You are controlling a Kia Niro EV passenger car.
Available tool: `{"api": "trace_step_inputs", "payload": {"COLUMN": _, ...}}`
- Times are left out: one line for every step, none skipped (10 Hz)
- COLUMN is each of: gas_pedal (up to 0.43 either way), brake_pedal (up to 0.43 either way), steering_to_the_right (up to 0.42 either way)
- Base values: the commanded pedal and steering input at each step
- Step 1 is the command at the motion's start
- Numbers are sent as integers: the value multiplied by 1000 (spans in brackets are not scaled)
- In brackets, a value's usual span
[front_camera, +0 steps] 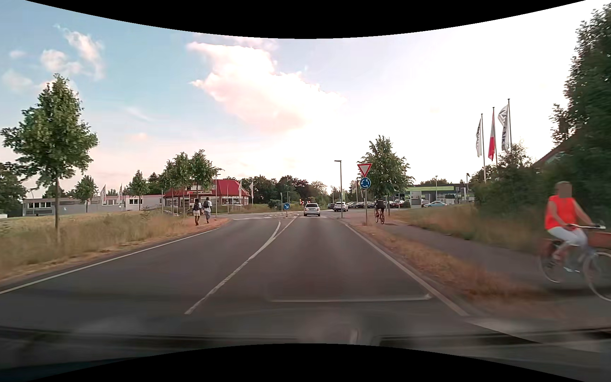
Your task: Follow the waypoints while adhering to traffic rules and regulations
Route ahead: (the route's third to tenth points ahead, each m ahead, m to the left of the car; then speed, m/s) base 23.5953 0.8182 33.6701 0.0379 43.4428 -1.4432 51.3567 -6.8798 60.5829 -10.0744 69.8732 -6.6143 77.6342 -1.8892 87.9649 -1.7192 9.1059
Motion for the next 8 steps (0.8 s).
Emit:
{"api": "trace_step_inputs", "payload": {"gas_pedal": 0, "brake_pedal": 128, "steering_to_the_right": -2}}
{"api": "trace_step_inputs", "payload": {"gas_pedal": 0, "brake_pedal": 165, "steering_to_the_right": -3}}
{"api": "trace_step_inputs", "payload": {"gas_pedal": 0, "brake_pedal": 189, "steering_to_the_right": -2}}
{"api": "trace_step_inputs", "payload": {"gas_pedal": 0, "brake_pedal": 195, "steering_to_the_right": -3}}
{"api": "trace_step_inputs", "payload": {"gas_pedal": 0, "brake_pedal": 207, "steering_to_the_right": -2}}
{"api": "trace_step_inputs", "payload": {"gas_pedal": 0, "brake_pedal": 220, "steering_to_the_right": -3}}
{"api": "trace_step_inputs", "payload": {"gas_pedal": 0, "brake_pedal": 232, "steering_to_the_right": -3}}
{"api": "trace_step_inputs", "payload": {"gas_pedal": 0, "brake_pedal": 232, "steering_to_the_right": -2}}
